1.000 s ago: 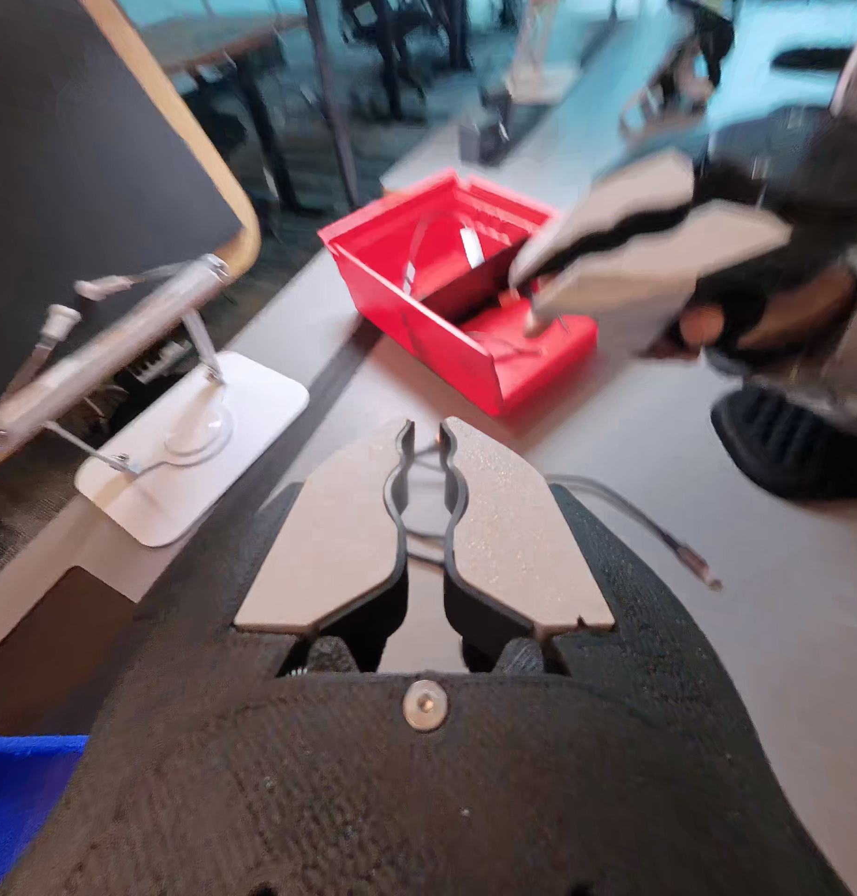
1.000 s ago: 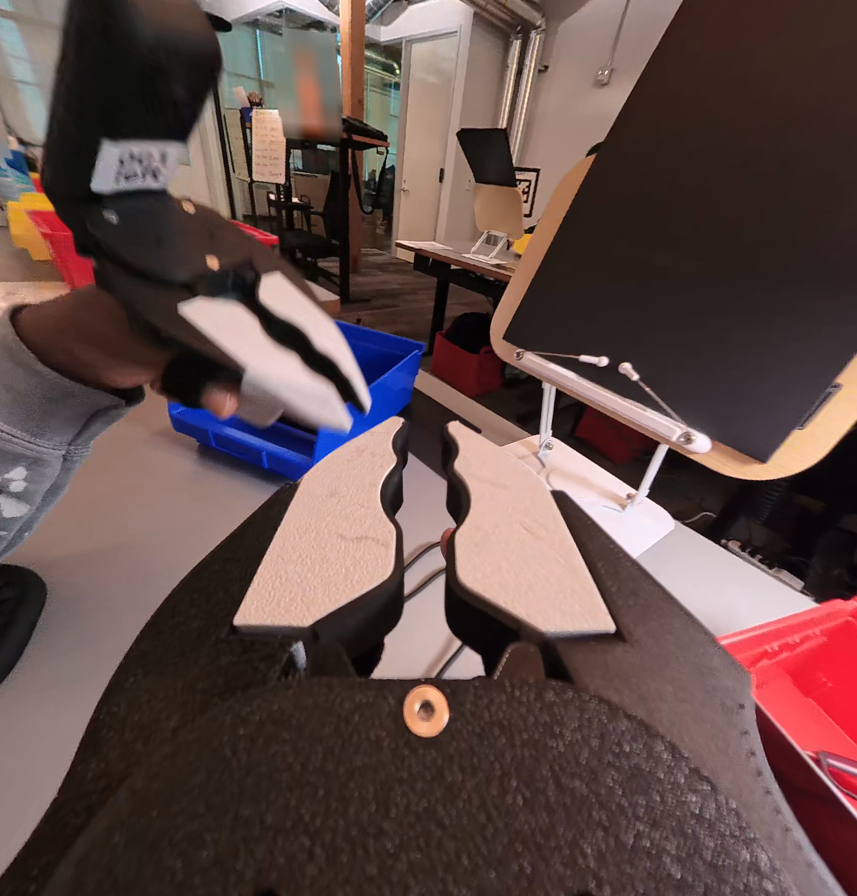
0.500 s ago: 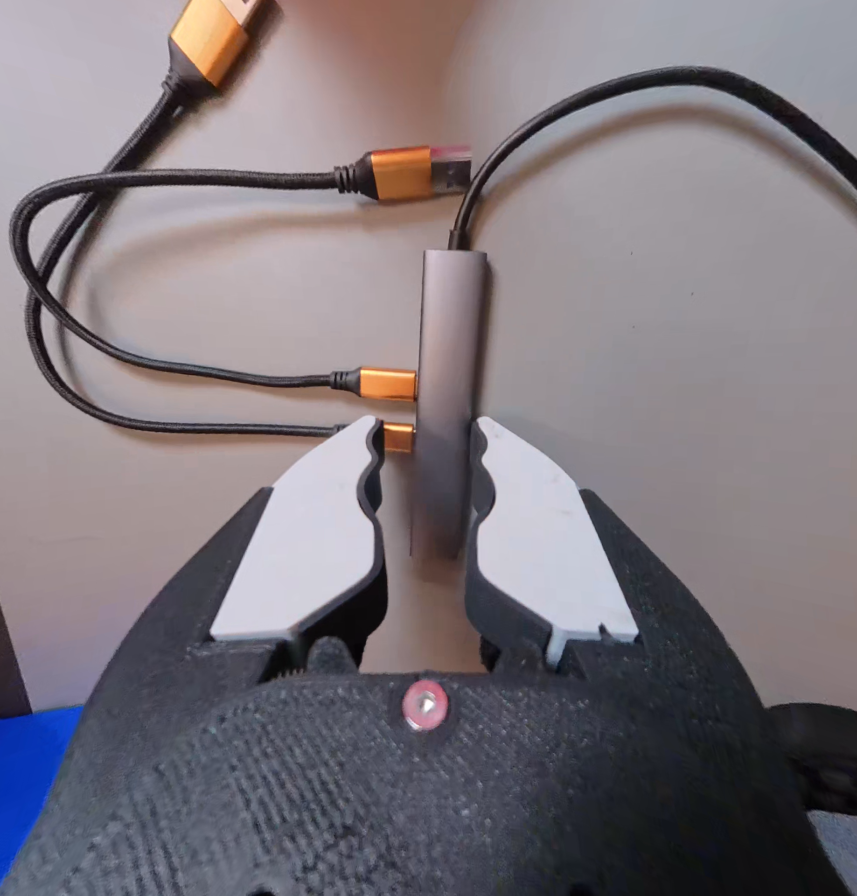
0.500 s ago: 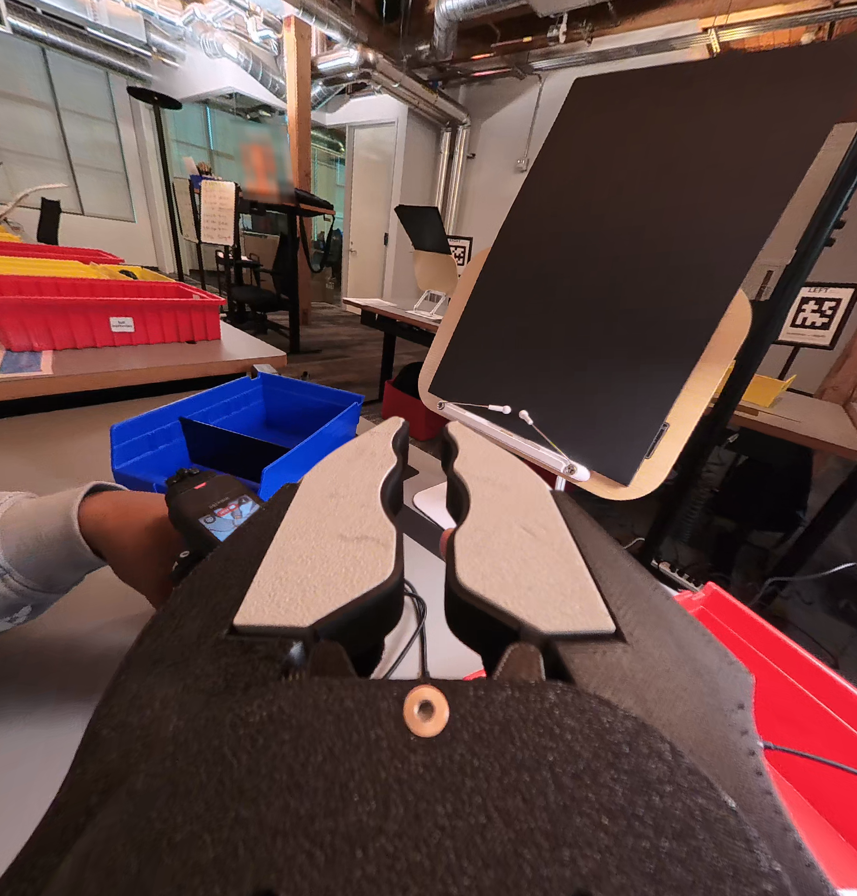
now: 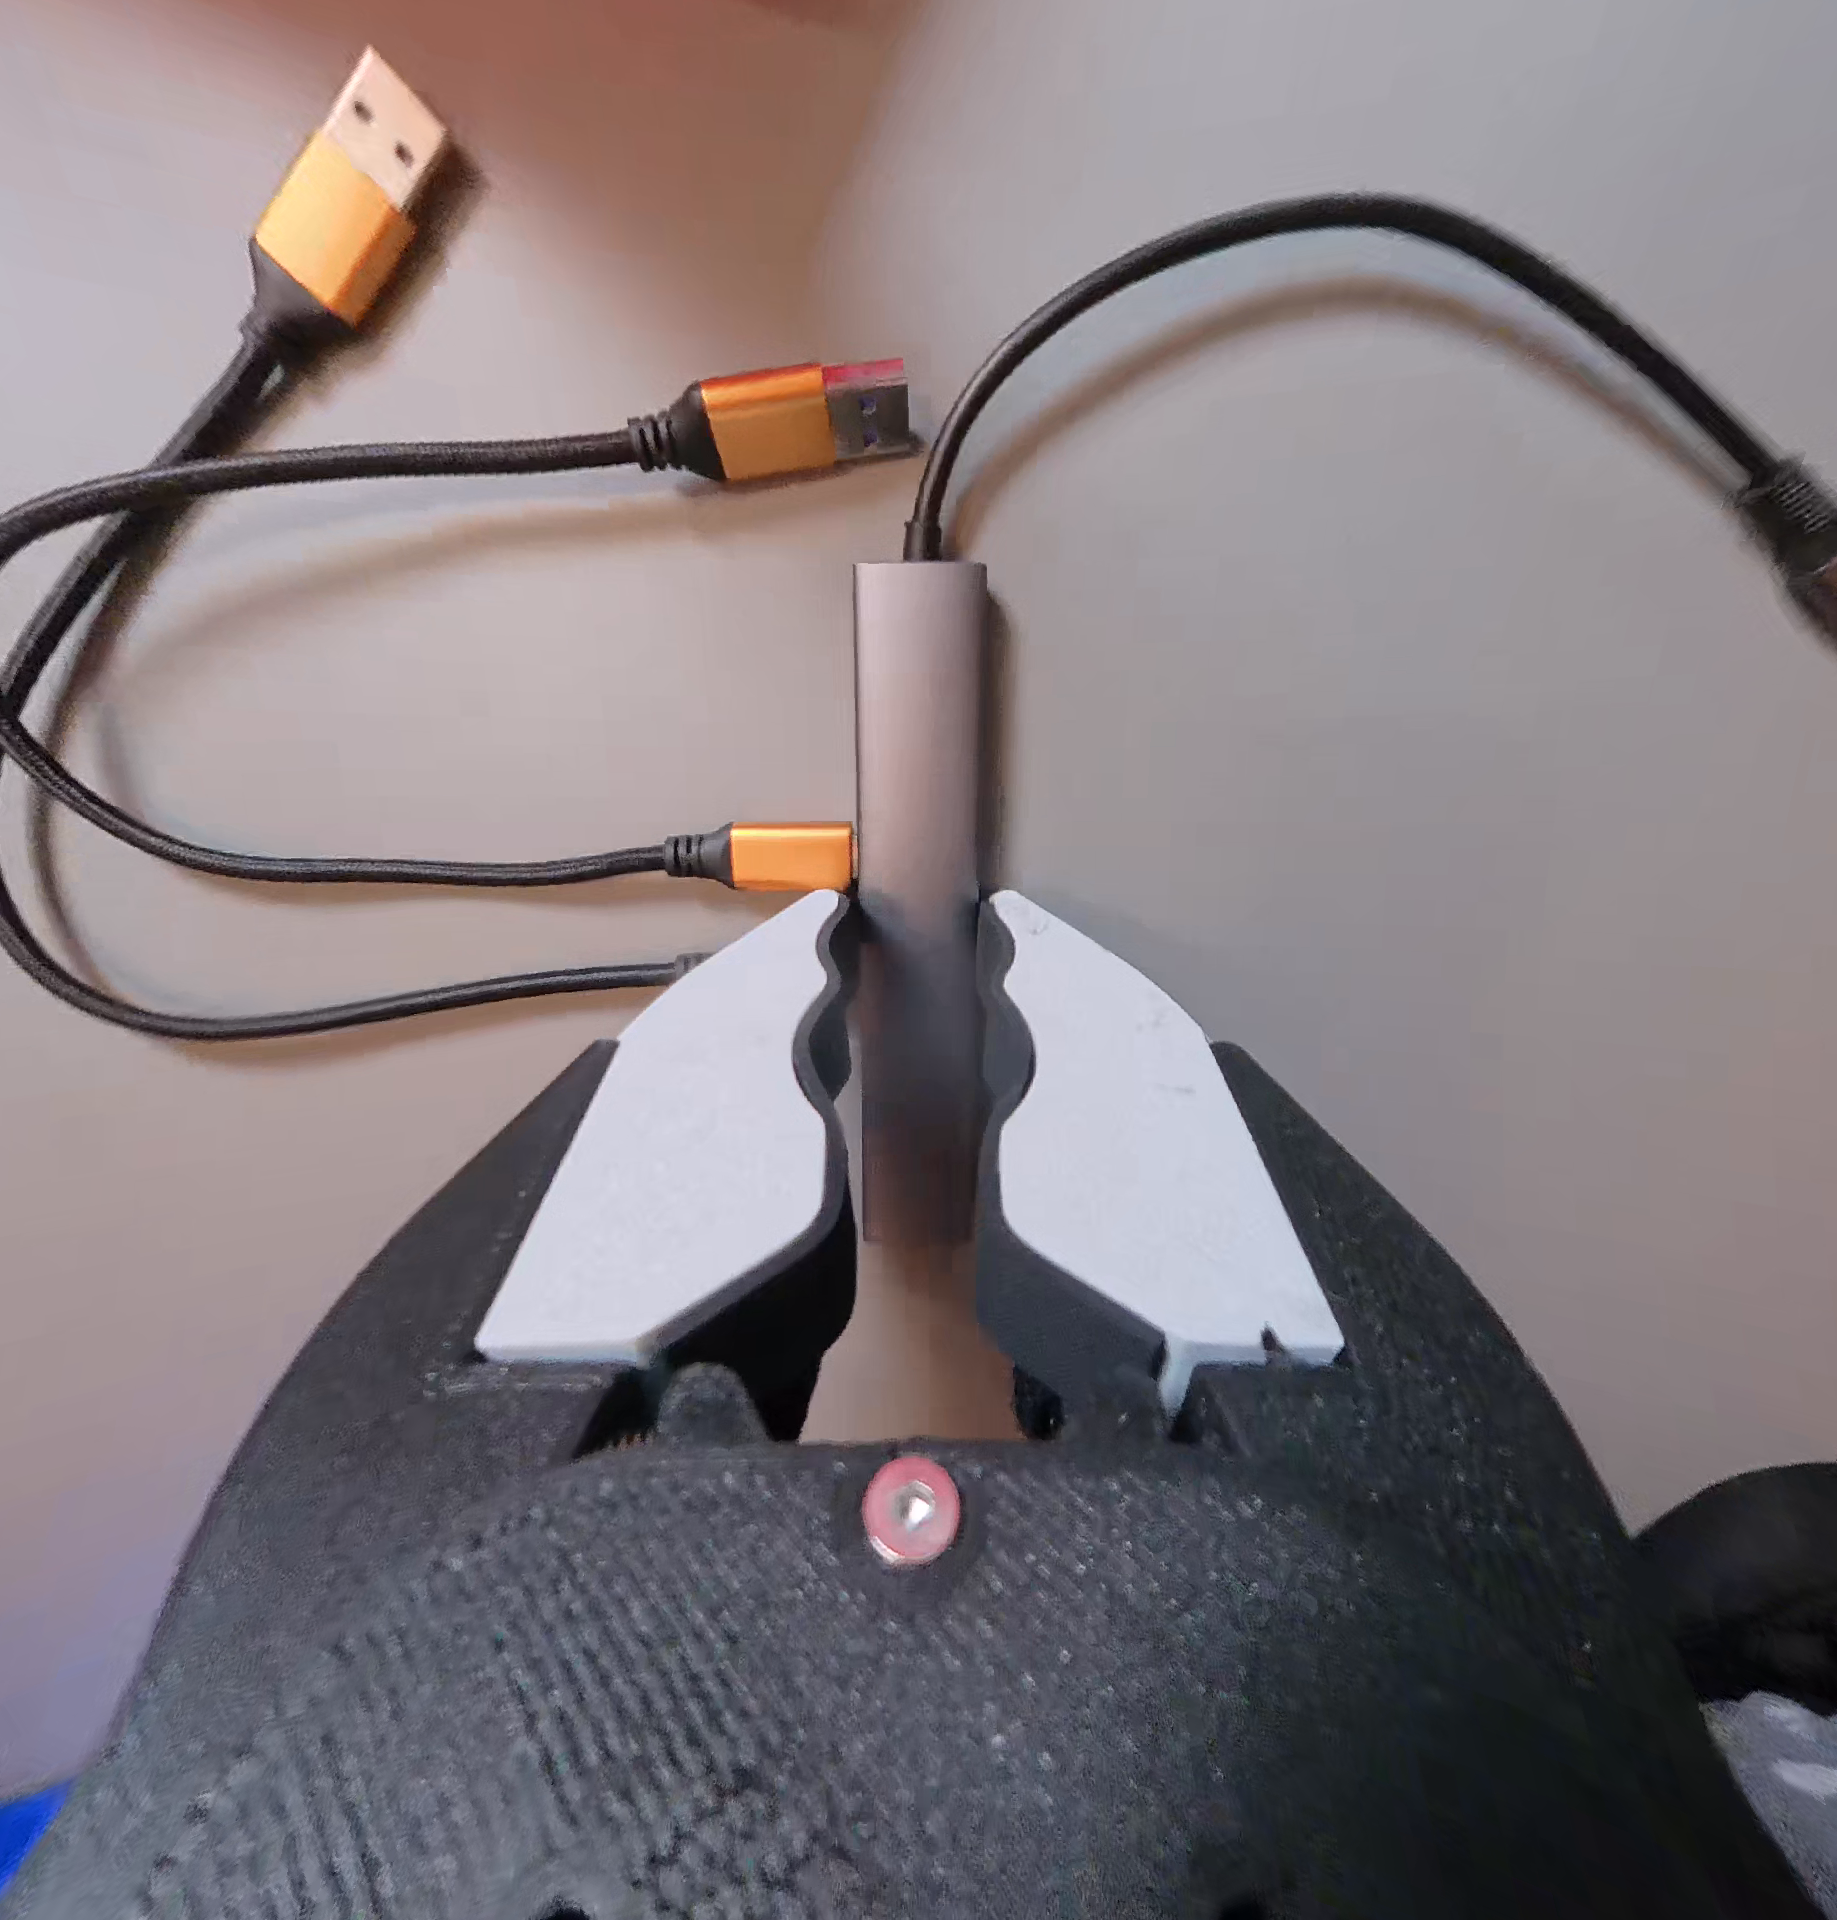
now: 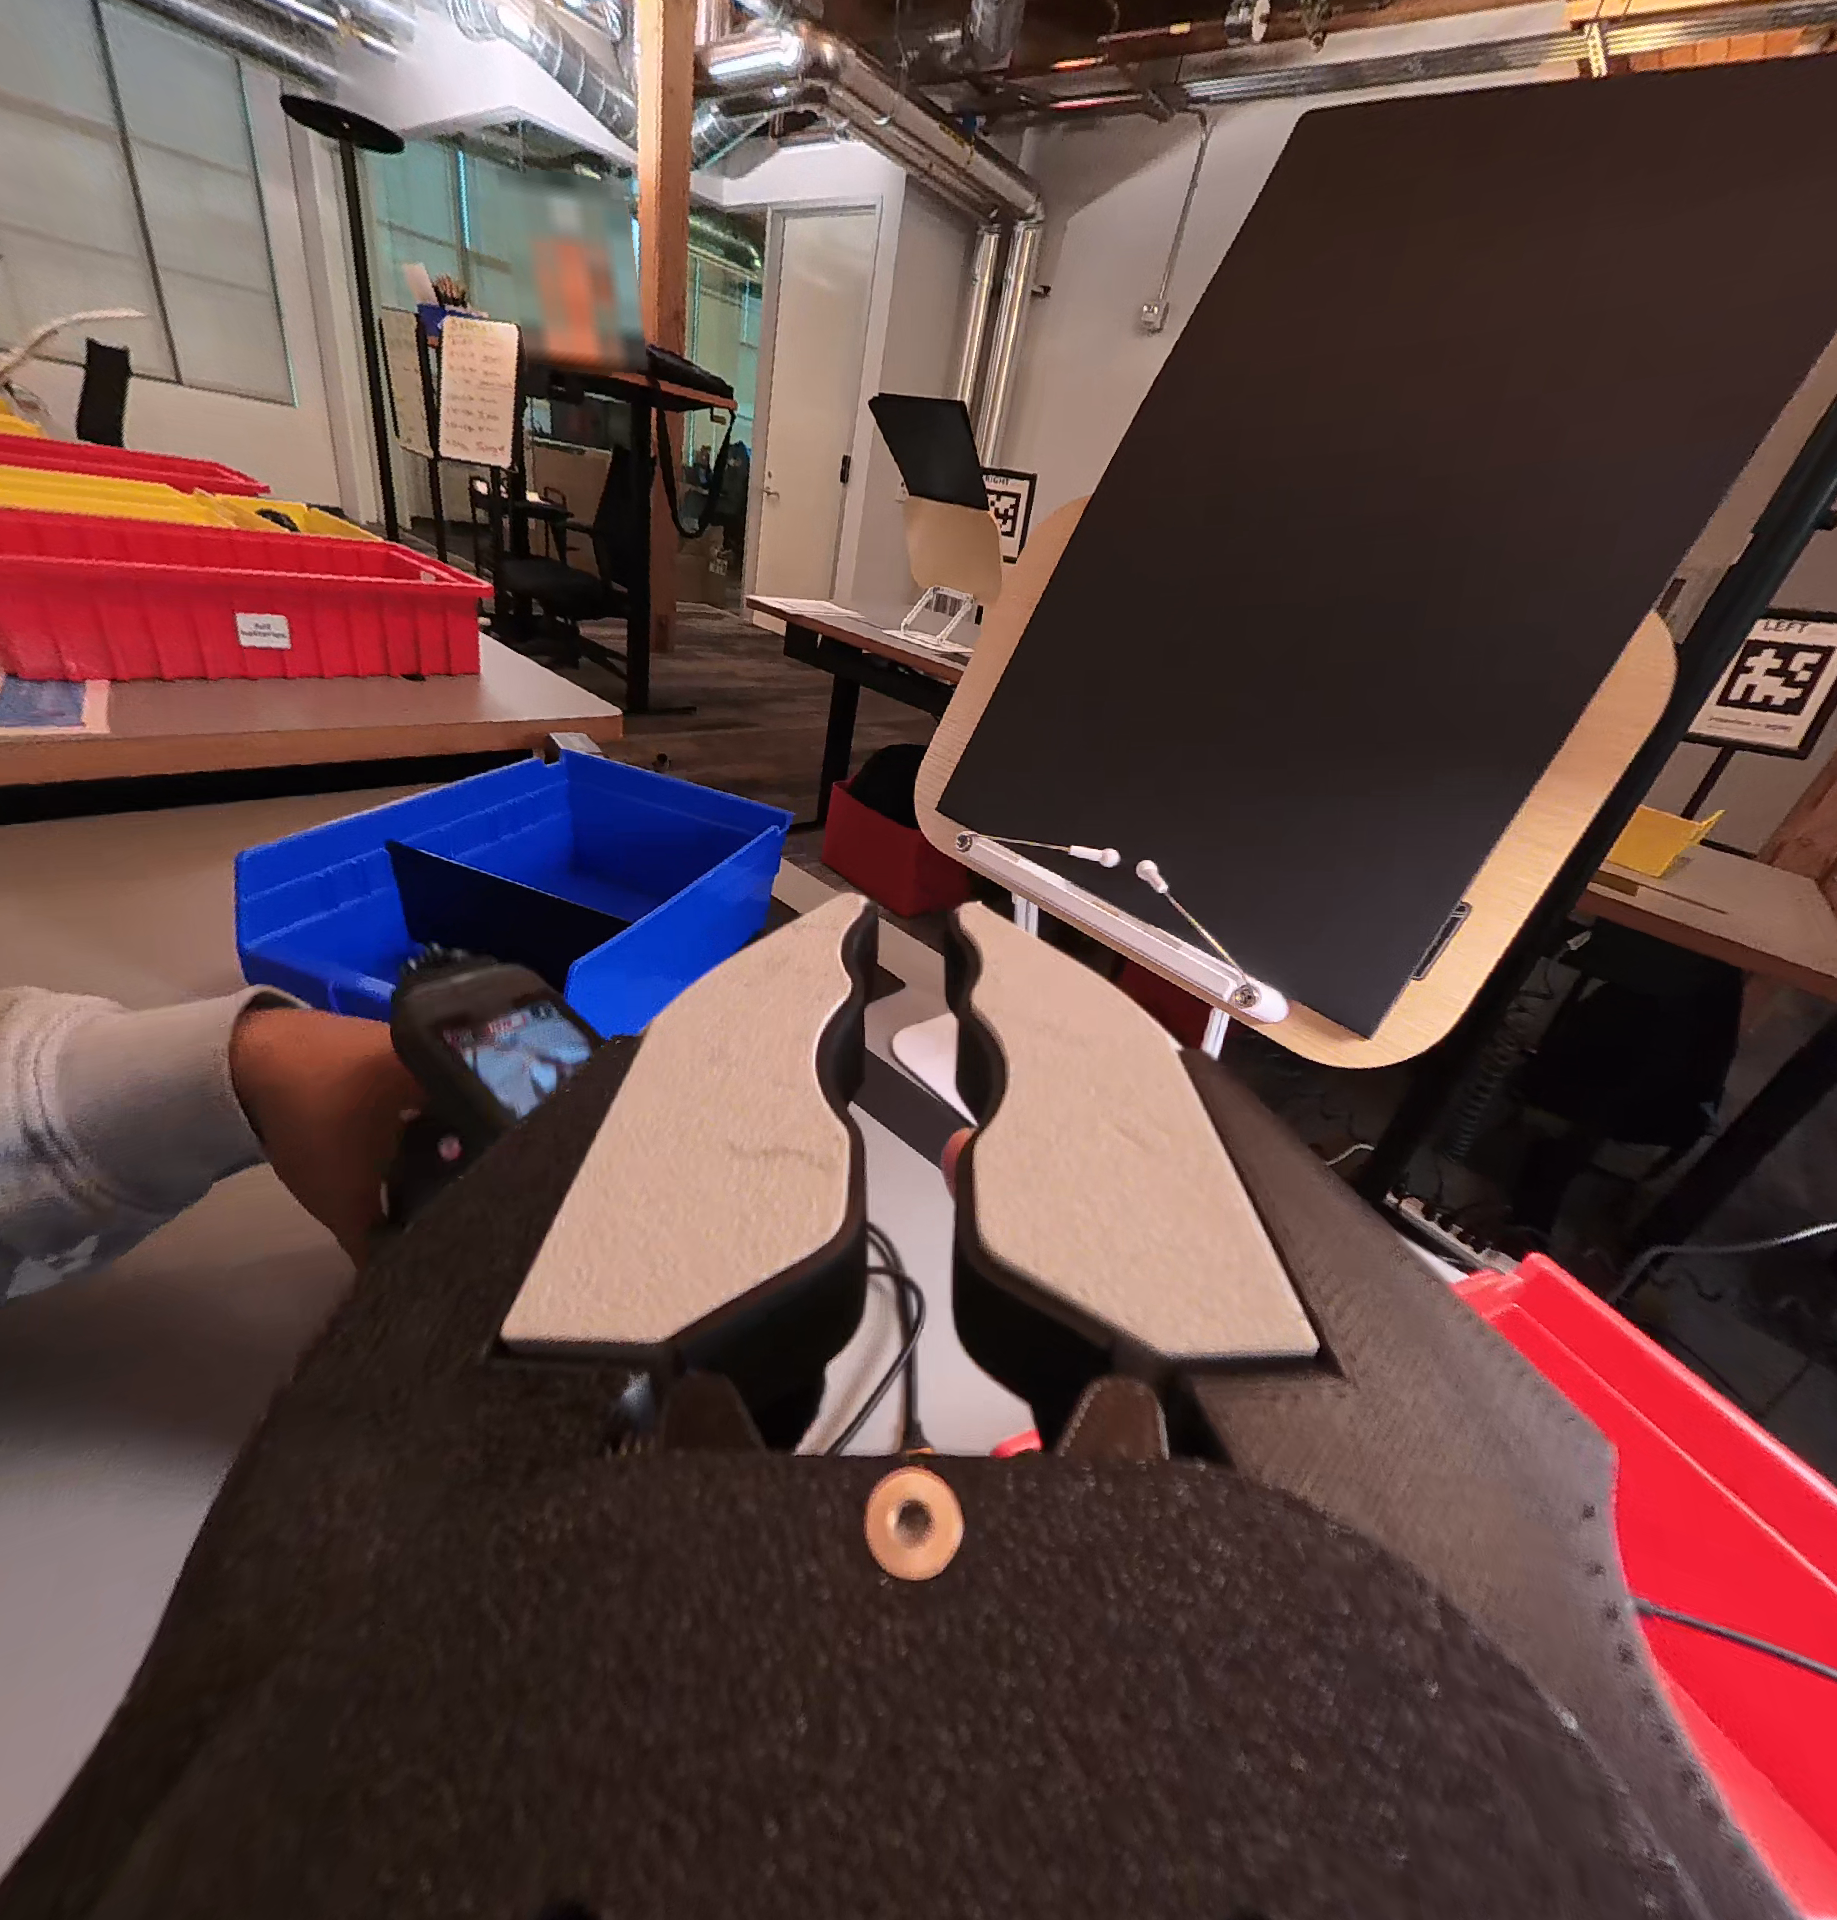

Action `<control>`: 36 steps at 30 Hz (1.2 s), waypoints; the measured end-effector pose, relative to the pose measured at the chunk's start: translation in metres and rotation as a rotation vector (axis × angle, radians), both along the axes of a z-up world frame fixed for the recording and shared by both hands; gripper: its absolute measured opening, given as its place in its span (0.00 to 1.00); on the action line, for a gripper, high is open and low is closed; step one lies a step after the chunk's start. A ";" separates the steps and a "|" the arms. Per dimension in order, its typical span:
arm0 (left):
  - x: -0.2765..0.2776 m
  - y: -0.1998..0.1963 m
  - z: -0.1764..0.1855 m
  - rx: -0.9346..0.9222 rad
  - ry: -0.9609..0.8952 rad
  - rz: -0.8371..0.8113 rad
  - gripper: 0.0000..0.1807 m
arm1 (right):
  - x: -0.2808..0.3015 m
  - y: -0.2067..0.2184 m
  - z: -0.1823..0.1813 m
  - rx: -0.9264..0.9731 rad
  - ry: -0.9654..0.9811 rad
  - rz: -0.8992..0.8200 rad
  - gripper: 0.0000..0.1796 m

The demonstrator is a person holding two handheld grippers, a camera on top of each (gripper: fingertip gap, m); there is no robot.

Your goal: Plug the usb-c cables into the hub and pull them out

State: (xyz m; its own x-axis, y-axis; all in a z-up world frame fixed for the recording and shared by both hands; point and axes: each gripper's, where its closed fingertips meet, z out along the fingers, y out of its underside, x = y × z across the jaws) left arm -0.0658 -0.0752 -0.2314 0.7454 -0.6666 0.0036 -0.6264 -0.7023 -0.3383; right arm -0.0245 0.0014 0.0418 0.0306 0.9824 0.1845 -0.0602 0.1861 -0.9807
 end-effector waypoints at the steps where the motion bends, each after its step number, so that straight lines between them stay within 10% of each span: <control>1: 0.005 0.001 0.007 0.024 -0.072 -0.013 0.12 | 0.001 0.001 0.001 0.016 0.001 -0.006 0.06; 11: 0.033 -0.025 0.161 0.438 -0.797 -0.204 0.12 | 0.029 0.008 0.011 0.070 0.027 0.169 0.07; 20: 0.055 -0.043 0.189 0.431 -1.015 -0.334 0.12 | 0.029 -0.095 -0.082 0.533 -0.349 0.576 0.23; 25: 0.050 -0.043 0.198 0.421 -1.087 -0.310 0.12 | 0.013 -0.109 -0.075 0.702 -0.235 0.483 0.07; 36: 0.039 -0.020 0.188 0.666 -0.309 -0.149 0.19 | 0.014 -0.072 -0.115 0.341 -0.584 0.501 0.05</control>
